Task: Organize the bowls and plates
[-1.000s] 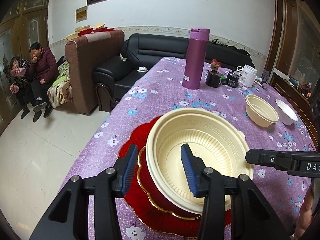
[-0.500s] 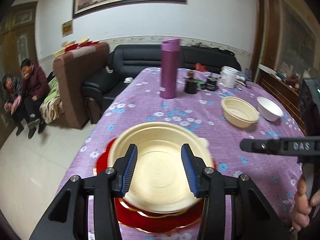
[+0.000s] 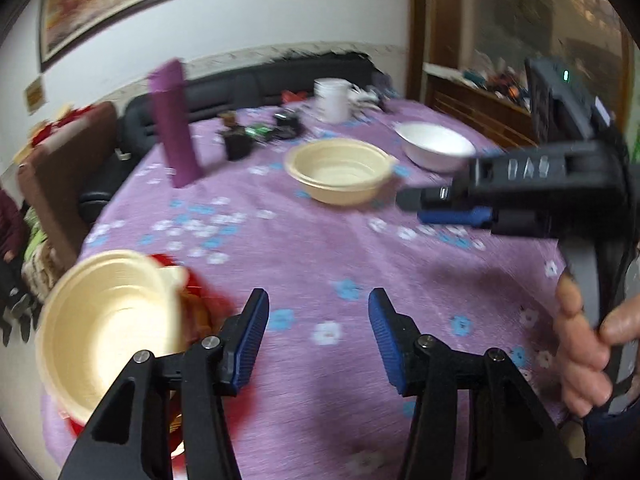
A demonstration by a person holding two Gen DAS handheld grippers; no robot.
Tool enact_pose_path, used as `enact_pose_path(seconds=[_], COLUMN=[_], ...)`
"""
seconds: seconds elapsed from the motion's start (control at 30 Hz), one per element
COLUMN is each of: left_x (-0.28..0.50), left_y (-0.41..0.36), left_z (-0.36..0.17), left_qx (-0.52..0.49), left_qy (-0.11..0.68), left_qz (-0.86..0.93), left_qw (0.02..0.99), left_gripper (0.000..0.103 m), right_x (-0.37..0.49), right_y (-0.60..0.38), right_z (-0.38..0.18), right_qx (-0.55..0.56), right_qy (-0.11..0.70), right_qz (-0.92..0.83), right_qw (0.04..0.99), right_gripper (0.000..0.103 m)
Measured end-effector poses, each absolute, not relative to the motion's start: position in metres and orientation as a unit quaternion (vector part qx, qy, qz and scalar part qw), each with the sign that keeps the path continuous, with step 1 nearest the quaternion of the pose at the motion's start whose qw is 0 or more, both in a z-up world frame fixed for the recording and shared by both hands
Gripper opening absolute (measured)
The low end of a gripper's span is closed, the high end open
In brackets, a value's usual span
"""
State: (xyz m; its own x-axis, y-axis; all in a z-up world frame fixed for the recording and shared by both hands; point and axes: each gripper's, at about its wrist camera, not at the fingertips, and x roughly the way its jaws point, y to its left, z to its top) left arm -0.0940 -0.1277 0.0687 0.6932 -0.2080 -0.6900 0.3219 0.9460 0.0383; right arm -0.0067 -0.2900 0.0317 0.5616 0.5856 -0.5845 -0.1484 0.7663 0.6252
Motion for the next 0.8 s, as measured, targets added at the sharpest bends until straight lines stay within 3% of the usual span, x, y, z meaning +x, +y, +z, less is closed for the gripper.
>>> enact_pose_path(seconds=[0.43, 0.57, 0.63, 0.8], left_x=[-0.003, 0.017, 0.023, 0.027], left_y=[-0.168, -0.165, -0.166, -0.164], left_z=[0.004, 0.0, -0.006, -0.011], left_qx=[0.075, 0.056, 0.071, 0.057], left_qy=[0.43, 0.437, 0.434, 0.447], left_qz=[-0.129, -0.123, -0.101, -0.103], left_qw=[0.89, 0.889, 0.893, 0.887], left_gripper=[0.053, 0.074, 0.093, 0.096], right_x=[-0.006, 0.011, 0.025, 0.067], right_y=[-0.416, -0.438, -0.451, -0.487], right_z=[0.027, 0.041, 0.045, 0.037], right_qx=[0.335, 0.332, 0.332, 0.358], right_qy=[0.386, 0.376, 0.374, 0.37], right_qz=[0.097, 0.061, 0.038, -0.026], right_qw=[0.854, 0.863, 0.865, 0.857], right_gripper=[0.034, 0.038, 0.039, 0.04])
